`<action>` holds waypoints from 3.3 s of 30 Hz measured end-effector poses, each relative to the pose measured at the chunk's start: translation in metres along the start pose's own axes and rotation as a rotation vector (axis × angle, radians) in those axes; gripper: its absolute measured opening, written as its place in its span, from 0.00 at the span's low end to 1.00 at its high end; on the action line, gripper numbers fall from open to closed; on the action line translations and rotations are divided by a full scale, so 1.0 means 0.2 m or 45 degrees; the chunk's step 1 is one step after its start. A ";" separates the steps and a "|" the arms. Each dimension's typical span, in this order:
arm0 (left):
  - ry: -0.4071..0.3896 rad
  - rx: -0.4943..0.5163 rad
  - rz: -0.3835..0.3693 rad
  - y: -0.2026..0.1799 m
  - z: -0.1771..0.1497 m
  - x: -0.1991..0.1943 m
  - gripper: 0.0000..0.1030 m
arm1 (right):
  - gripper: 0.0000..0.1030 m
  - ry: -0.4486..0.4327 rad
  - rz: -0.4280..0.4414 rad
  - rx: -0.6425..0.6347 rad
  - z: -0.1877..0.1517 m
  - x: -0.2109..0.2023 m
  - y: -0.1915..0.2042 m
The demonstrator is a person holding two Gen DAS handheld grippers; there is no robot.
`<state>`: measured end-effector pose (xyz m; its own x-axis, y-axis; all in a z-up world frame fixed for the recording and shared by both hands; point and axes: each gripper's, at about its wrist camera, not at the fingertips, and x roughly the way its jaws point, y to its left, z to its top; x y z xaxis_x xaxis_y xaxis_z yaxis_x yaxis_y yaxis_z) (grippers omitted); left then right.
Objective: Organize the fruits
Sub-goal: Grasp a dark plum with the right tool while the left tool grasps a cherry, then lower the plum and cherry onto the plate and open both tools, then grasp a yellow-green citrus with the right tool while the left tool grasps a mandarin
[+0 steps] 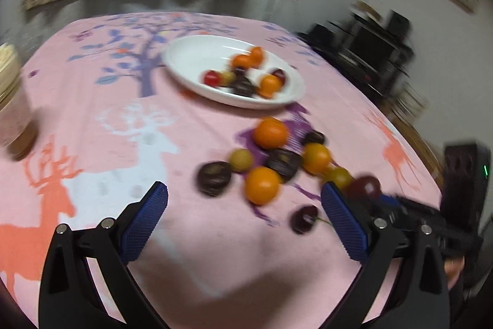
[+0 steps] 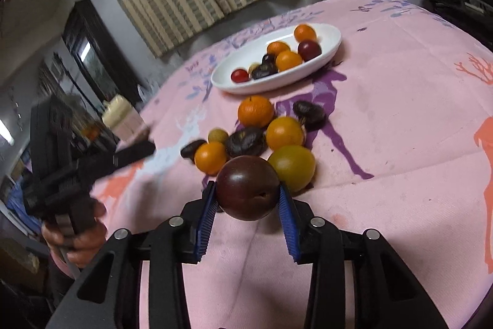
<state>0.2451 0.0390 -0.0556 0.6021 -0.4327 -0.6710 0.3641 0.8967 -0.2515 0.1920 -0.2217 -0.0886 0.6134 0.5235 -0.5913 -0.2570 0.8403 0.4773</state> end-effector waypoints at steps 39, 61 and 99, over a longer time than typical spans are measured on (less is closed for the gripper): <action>0.150 0.220 -0.082 -0.28 0.00 0.17 0.28 | 0.39 -0.030 0.072 0.024 0.07 -0.03 -0.05; 0.047 -0.141 0.177 0.29 0.78 0.66 0.73 | 0.56 -0.049 -0.251 -0.133 0.91 0.62 -0.11; -0.056 -0.134 0.301 0.16 0.03 0.02 0.95 | 0.61 0.246 -0.118 -0.289 0.19 0.20 -0.02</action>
<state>0.2637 0.0654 -0.0617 0.6930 -0.2114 -0.6893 0.1351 0.9772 -0.1639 0.2465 -0.2092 -0.0891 0.4945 0.4418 -0.7485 -0.3803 0.8843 0.2708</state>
